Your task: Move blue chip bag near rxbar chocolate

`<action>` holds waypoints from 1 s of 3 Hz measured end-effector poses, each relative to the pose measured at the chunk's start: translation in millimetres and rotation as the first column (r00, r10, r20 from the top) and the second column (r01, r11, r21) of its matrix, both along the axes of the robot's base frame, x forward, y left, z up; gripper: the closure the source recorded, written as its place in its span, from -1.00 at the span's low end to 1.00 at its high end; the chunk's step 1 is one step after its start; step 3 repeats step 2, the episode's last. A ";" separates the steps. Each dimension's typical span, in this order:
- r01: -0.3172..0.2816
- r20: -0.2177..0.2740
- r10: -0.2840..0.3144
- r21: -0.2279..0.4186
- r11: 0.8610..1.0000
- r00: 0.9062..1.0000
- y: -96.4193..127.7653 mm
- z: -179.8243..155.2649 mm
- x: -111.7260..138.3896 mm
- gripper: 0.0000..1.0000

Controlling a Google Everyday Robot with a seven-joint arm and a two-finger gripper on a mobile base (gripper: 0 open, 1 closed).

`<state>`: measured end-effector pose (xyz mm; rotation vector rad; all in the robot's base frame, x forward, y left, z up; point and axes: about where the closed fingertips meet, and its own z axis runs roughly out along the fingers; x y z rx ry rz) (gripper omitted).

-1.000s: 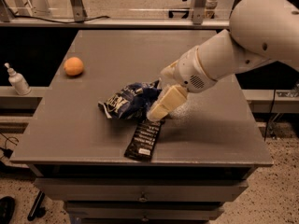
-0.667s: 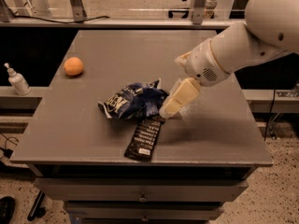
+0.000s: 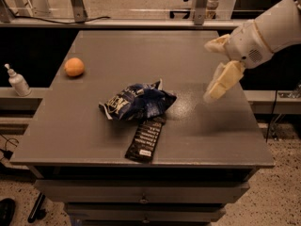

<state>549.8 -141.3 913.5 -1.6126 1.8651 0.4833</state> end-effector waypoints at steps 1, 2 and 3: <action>-0.002 0.050 0.002 -0.010 1.000 0.999 -53.0 23.6 15.6 -1.00; -0.003 0.048 0.003 -0.010 1.000 0.999 -52.4 22.4 15.5 -1.00; -0.003 0.048 0.003 -0.010 1.000 0.999 -52.4 22.4 15.5 -1.00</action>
Offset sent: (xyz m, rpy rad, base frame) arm 0.0099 -0.0436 0.0095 -0.0101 -0.0202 0.0053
